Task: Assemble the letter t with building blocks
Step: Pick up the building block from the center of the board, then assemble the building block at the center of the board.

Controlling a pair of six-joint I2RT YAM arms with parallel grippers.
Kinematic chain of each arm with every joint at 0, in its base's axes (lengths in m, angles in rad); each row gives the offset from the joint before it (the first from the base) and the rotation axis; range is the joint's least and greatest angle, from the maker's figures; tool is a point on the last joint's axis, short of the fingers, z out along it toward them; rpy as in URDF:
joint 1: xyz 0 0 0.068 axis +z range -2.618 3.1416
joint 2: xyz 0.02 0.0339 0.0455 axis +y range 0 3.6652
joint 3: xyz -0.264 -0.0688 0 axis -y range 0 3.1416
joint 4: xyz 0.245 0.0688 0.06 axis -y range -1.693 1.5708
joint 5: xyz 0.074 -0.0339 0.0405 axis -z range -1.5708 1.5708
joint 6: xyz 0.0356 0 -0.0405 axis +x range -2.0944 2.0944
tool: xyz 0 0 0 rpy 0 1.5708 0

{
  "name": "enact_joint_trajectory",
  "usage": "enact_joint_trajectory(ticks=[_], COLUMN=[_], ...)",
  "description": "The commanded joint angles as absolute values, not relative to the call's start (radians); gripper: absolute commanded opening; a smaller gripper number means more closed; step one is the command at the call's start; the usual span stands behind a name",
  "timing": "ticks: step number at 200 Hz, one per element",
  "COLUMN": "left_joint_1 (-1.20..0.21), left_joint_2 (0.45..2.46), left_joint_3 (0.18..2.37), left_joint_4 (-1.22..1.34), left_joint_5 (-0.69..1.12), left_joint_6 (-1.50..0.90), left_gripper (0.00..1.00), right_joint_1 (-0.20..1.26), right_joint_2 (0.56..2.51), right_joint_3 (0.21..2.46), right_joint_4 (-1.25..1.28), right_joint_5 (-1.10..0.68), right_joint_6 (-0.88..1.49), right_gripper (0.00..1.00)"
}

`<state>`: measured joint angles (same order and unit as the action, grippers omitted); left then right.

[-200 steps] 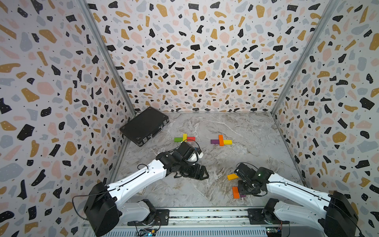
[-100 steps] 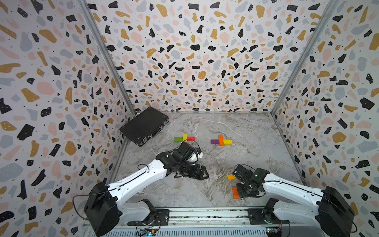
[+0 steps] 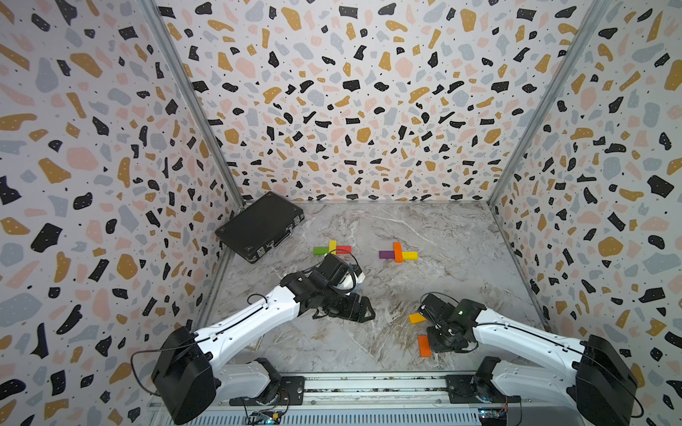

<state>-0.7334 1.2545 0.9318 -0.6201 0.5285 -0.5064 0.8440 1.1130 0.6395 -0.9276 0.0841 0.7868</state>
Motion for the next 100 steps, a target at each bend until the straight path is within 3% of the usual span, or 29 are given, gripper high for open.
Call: enact_joint_trajectory(ticks=[1, 65, 100], left_joint_1=[-0.697, -0.473, -0.393], left_joint_2=[1.275, 1.455, 1.557], left_joint_3=[0.967, 1.119, 1.240], left_joint_4=[-0.602, -0.610, -0.644], left_joint_5=[0.574, 0.734, 0.713], left_joint_6=[-0.475, -0.362, -0.281], left_gripper=[0.86, 0.86, 0.86], right_joint_1=[0.846, 0.659, 0.610], right_joint_2=[1.093, 1.483, 1.710], right_joint_3=[0.795, 1.159, 1.330], right_joint_4=[-1.073, -0.941, -0.884], right_joint_5=[0.186, 0.045, 0.001], right_joint_6=[0.762, 0.542, 0.511], right_gripper=[0.25, 0.25, 0.24])
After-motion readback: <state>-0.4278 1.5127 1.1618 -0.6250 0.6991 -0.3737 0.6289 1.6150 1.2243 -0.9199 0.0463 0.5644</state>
